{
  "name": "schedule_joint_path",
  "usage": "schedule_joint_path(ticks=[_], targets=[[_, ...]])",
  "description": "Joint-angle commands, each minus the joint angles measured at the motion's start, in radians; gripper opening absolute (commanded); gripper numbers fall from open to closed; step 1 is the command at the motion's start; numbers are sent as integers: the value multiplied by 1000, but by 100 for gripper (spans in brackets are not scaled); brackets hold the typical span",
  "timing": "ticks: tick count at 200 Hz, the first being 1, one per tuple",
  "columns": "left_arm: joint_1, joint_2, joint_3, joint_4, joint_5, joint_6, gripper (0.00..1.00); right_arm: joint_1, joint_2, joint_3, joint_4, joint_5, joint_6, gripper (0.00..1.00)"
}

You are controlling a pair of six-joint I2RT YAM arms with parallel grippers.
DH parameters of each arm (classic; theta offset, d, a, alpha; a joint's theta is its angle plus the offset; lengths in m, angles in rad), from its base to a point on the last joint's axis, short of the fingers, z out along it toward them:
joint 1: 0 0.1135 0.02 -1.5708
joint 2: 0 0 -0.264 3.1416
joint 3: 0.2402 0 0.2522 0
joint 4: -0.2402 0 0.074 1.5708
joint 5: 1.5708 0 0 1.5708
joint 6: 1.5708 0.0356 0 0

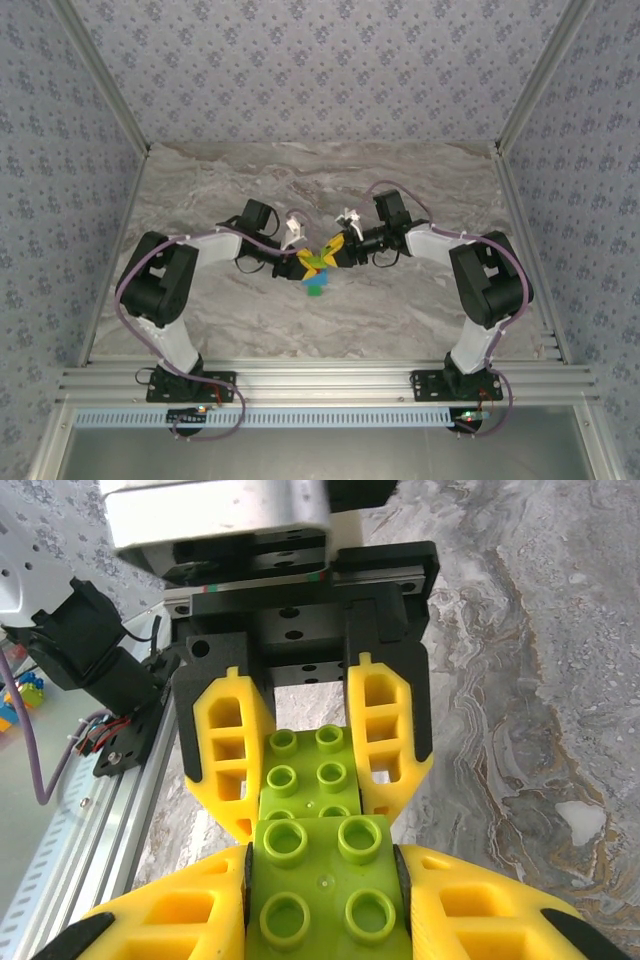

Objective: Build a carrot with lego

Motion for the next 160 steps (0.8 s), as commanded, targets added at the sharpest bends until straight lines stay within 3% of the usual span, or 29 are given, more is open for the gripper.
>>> schedule_joint_path(ticks=[1,160], targets=[[24,35,81,-121,98,93,2,-3,25,-8,-52,-32,-4,22],[32,10,43,-3,59,11,0,30,54,-18,-57,11,10,21]])
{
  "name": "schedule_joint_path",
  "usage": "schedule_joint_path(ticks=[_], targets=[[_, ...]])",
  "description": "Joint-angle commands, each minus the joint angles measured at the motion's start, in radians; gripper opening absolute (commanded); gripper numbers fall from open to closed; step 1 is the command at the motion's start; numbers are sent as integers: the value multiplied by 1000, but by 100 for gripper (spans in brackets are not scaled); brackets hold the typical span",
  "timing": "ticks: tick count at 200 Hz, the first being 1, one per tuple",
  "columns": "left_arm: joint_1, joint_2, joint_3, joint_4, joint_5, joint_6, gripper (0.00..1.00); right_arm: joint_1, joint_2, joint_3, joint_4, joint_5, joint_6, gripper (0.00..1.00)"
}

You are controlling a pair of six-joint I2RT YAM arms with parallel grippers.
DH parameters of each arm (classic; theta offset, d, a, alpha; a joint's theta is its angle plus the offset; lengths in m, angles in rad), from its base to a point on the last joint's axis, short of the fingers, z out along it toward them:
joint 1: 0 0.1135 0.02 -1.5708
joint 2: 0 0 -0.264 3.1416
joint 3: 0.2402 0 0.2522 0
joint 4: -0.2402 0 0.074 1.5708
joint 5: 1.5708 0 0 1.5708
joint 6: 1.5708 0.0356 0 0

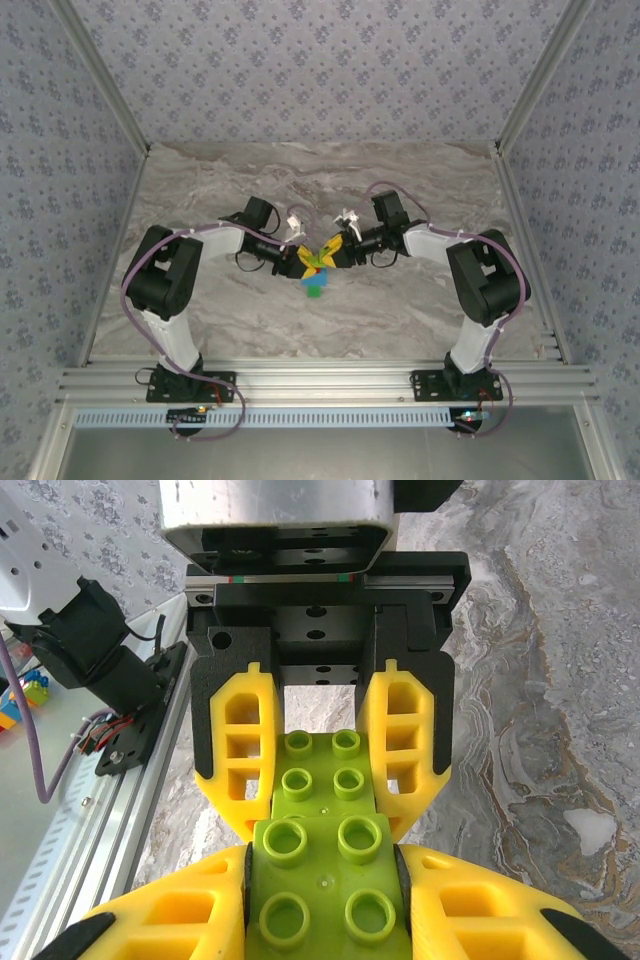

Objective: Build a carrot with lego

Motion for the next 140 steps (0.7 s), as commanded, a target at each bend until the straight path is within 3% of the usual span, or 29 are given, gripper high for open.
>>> schedule_joint_path(ticks=[1,140], targets=[[20,-37,-9,75,26,-1,0,19,33,-22,-71,18,11,21],[15,-79,-40,110,-37,-7,0,10,79,17,-123,16,8,20]])
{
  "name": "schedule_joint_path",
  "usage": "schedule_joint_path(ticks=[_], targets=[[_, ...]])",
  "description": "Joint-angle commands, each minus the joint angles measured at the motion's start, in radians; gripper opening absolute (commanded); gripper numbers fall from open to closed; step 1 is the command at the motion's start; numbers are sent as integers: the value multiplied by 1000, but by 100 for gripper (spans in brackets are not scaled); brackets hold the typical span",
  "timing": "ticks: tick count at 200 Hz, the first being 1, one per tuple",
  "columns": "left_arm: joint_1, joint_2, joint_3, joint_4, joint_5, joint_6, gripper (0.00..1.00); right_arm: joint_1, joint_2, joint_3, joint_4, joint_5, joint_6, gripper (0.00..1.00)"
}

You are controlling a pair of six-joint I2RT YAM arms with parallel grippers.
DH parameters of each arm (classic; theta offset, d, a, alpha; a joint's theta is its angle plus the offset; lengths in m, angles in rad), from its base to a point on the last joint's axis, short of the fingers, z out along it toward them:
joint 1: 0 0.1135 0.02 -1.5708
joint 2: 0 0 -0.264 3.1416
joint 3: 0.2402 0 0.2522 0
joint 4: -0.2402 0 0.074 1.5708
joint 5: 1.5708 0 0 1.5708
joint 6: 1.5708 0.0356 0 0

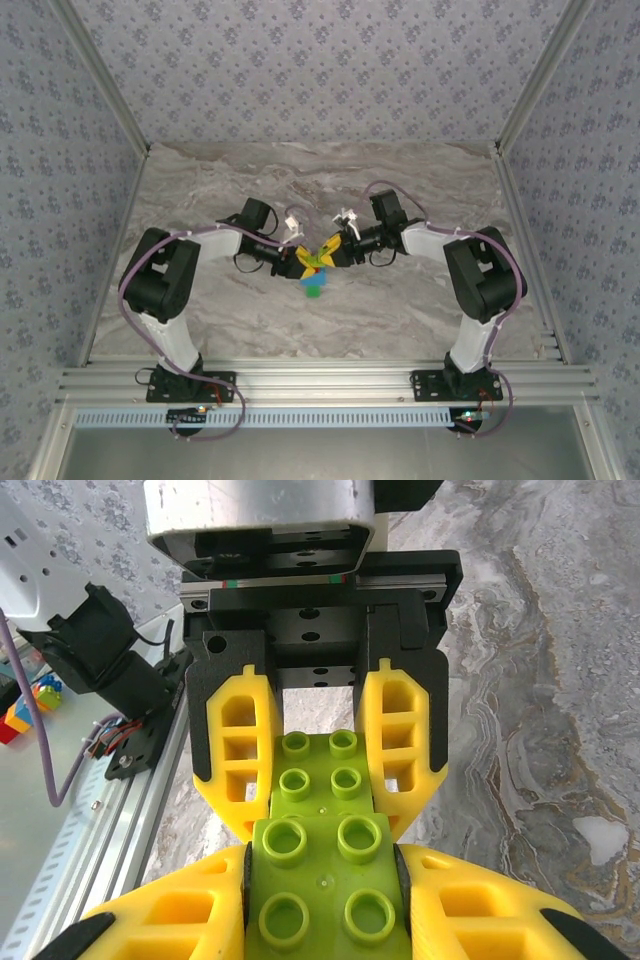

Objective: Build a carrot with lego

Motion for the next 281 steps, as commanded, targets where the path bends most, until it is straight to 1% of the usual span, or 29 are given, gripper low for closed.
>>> schedule_joint_path(ticks=[1,54,115,139,187,281], targets=[[10,-53,-4,67,-21,26,0,9,50,-8,-115,39,1,20],[8,-74,-15,76,-42,23,0,6,52,-2,-122,44,2,20],[13,-77,-21,96,-21,11,0,15,51,-4,-140,41,-16,20],[17,-80,-23,101,-18,6,0,23,55,-3,-151,60,-24,20],[18,-74,-20,98,-22,6,0,52,91,41,-238,112,-74,20],[24,-79,-26,112,-21,-3,0,67,102,55,-273,124,-91,19]])
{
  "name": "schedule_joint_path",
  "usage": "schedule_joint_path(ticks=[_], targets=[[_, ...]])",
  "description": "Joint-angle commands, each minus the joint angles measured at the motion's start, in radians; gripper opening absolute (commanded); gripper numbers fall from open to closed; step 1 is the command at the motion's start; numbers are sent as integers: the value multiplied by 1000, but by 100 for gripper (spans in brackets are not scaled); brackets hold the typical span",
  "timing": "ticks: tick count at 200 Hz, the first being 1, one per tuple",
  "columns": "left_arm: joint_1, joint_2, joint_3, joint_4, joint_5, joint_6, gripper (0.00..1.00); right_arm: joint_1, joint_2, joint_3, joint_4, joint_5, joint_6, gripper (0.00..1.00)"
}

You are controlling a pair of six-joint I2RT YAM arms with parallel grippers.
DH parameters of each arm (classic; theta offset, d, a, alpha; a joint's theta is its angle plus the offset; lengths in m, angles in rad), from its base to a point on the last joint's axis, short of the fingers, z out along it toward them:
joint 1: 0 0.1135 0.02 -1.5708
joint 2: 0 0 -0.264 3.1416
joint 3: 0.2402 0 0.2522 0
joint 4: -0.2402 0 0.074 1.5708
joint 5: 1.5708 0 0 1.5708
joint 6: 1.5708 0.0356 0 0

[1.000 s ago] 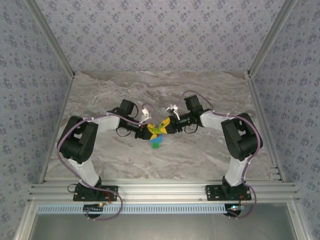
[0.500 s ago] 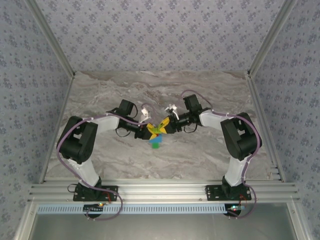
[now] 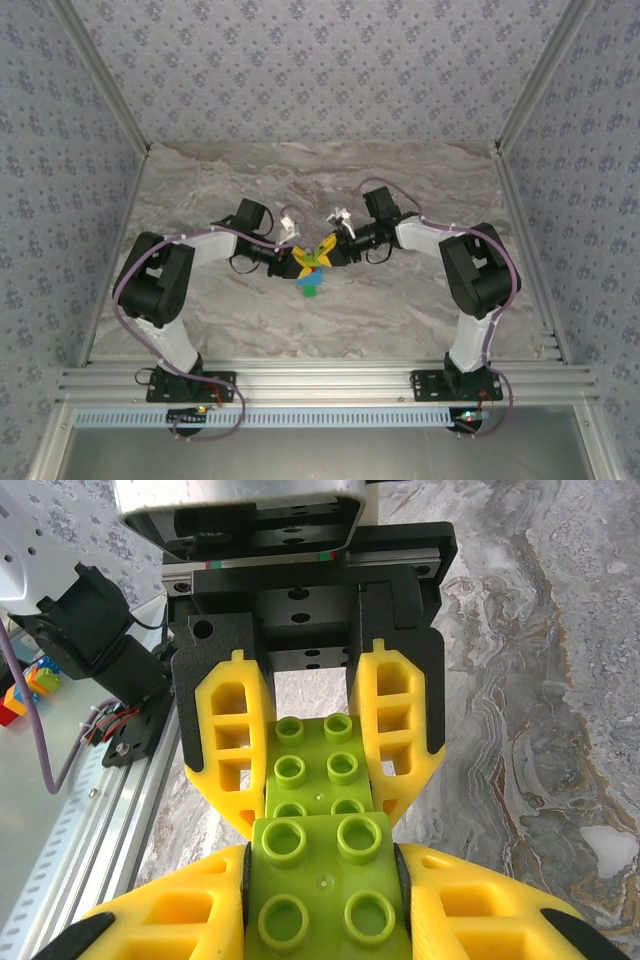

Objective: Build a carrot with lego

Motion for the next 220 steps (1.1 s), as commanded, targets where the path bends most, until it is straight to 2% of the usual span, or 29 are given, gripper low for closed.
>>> schedule_joint_path(ticks=[1,36,161,186,203,220], targets=[[9,-40,10,91,11,23,0,42,62,-29,-138,100,-11,19],[19,-57,-10,138,18,-1,0,45,60,-40,-119,93,5,19],[19,-55,-8,135,8,-5,0,34,53,-31,-131,90,-2,20],[19,-54,-5,134,7,-5,0,32,47,-34,-125,88,3,31],[20,-52,-4,131,6,-5,0,25,35,-42,-105,84,16,44],[19,-50,-4,131,6,-4,0,14,12,-62,-62,85,39,62]])
